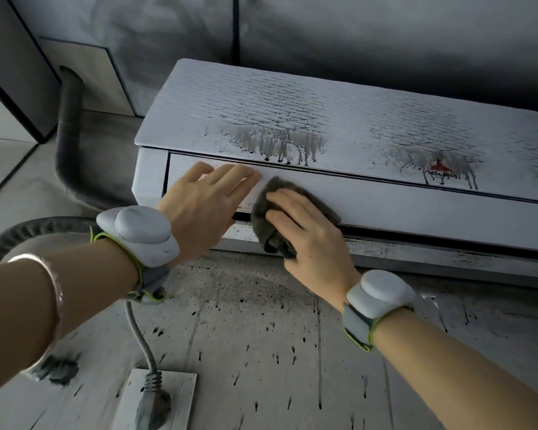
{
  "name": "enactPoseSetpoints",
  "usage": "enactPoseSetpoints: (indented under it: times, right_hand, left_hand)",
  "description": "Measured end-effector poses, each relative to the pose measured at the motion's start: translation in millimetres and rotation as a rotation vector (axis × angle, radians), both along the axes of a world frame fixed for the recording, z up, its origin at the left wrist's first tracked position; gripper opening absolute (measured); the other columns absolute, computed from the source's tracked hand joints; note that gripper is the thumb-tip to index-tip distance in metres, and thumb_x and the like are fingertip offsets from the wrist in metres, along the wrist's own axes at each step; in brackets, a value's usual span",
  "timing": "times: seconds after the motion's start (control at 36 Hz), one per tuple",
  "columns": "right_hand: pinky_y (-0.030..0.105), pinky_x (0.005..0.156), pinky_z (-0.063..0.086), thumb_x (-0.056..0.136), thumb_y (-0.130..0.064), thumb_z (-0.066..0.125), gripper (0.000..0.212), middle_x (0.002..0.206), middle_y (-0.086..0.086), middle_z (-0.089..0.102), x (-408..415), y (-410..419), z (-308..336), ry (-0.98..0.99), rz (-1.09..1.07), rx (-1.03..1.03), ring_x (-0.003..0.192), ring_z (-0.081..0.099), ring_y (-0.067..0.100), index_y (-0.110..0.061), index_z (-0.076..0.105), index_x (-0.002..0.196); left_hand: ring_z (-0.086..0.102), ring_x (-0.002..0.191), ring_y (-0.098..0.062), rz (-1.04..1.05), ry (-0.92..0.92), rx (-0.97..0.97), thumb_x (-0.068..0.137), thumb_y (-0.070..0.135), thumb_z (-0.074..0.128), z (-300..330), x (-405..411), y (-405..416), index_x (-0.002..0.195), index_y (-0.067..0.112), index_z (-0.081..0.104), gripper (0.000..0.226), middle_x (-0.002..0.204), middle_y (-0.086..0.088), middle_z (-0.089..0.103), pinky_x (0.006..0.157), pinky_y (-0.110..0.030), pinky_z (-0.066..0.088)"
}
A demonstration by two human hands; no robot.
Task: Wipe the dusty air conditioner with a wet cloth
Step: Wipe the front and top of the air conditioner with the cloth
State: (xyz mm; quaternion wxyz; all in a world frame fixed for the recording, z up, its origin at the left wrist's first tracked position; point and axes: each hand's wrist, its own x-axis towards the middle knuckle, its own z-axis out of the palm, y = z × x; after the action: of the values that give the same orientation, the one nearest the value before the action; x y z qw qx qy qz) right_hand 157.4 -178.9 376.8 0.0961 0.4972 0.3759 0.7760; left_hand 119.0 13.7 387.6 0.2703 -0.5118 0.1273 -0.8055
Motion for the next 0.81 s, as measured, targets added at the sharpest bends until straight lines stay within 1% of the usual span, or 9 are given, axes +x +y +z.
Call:
enactPoseSetpoints:
  times: [0.08, 0.17, 0.28, 0.33, 0.42, 0.5, 0.67, 0.72, 0.81]
  right_hand:
    - [0.041, 0.103, 0.040, 0.067, -0.006, 0.054, 0.040, 0.126, 0.012, 0.059, 3, -17, -2, 0.001, -0.042, -0.016, 0.124, 0.042, 0.024, -0.005, 0.064, 0.106]
    - [0.038, 0.101, 0.044, 0.071, -0.009, 0.045, 0.039, 0.126, 0.010, 0.059, 0, -18, 0, -0.012, 0.042, 0.065, 0.124, 0.045, 0.024, -0.006, 0.064, 0.105]
    - [0.035, 0.099, 0.041, 0.061, 0.003, 0.063, 0.043, 0.125, 0.012, 0.059, -4, 7, 6, 0.011, 0.186, 0.201, 0.122, 0.047, 0.027, -0.003, 0.064, 0.103]
    - [0.034, 0.097, 0.041, 0.058, 0.005, 0.066, 0.045, 0.124, 0.013, 0.058, -4, 17, 5, 0.025, 0.208, 0.220, 0.121, 0.050, 0.030, -0.002, 0.064, 0.102]
    - [0.037, 0.094, 0.047, 0.069, -0.006, 0.050, 0.036, 0.125, 0.013, 0.059, -1, 15, 3, -0.026, 0.139, 0.150, 0.123, 0.045, 0.026, -0.004, 0.063, 0.103]
    - [0.036, 0.095, 0.046, 0.071, -0.013, 0.040, 0.041, 0.125, 0.011, 0.059, -1, 6, 7, -0.035, 0.080, 0.088, 0.123, 0.042, 0.022, -0.005, 0.064, 0.104]
    - [0.035, 0.093, 0.048, 0.068, -0.014, 0.039, 0.043, 0.123, 0.011, 0.060, -3, 11, 6, -0.022, 0.098, 0.114, 0.120, 0.047, 0.024, -0.005, 0.065, 0.102]
    - [0.034, 0.093, 0.047, 0.068, -0.012, 0.043, 0.040, 0.122, 0.011, 0.061, -4, 14, 8, -0.039, 0.107, 0.117, 0.120, 0.049, 0.025, -0.004, 0.065, 0.101]
    - [0.035, 0.092, 0.048, 0.059, -0.001, 0.063, 0.041, 0.121, 0.012, 0.062, -8, 16, 12, -0.046, 0.085, 0.121, 0.117, 0.055, 0.030, -0.003, 0.065, 0.100]
  left_hand:
    - [0.062, 0.099, -0.022, 0.014, 0.002, 0.006, 0.058, 0.022, 0.084, 1, 0, 3, 0.127, 0.006, 0.056, 0.077, 0.119, -0.005, 0.061, 0.080, -0.036, 0.046]
    - [0.064, 0.095, -0.022, -0.003, -0.004, 0.021, 0.053, 0.019, 0.086, 3, 2, 4, 0.124, 0.005, 0.059, 0.077, 0.115, -0.005, 0.063, 0.078, -0.034, 0.048]
    - [0.064, 0.093, -0.023, -0.022, -0.008, 0.022, 0.050, 0.016, 0.086, 5, 7, 4, 0.122, 0.005, 0.059, 0.078, 0.112, -0.006, 0.064, 0.081, -0.031, 0.035]
    - [0.063, 0.095, -0.022, -0.021, 0.003, 0.011, 0.049, 0.017, 0.087, 4, 9, 4, 0.124, 0.005, 0.058, 0.080, 0.113, -0.005, 0.062, 0.082, -0.031, 0.032]
    - [0.062, 0.098, -0.019, -0.029, 0.010, -0.007, 0.051, 0.025, 0.086, 1, 8, 2, 0.125, 0.007, 0.057, 0.082, 0.116, -0.003, 0.061, 0.085, -0.032, 0.040]
    - [0.063, 0.104, -0.021, -0.036, 0.025, -0.026, 0.057, 0.033, 0.084, -4, 4, 5, 0.127, 0.006, 0.056, 0.080, 0.122, -0.005, 0.061, 0.085, -0.034, 0.049]
    - [0.056, 0.113, -0.028, -0.084, 0.050, -0.249, 0.068, 0.033, 0.076, -17, -6, 47, 0.132, 0.004, 0.049, 0.075, 0.131, -0.010, 0.053, 0.090, -0.042, 0.040]
    - [0.059, 0.106, -0.031, -0.068, 0.053, -0.277, 0.067, 0.029, 0.079, -20, -7, 65, 0.128, 0.003, 0.053, 0.071, 0.126, -0.012, 0.056, 0.086, -0.042, 0.039]
    - [0.065, 0.094, -0.031, -0.016, 0.049, -0.237, 0.064, 0.023, 0.082, -21, -3, 82, 0.122, 0.002, 0.059, 0.066, 0.118, -0.013, 0.062, 0.079, -0.042, 0.047]
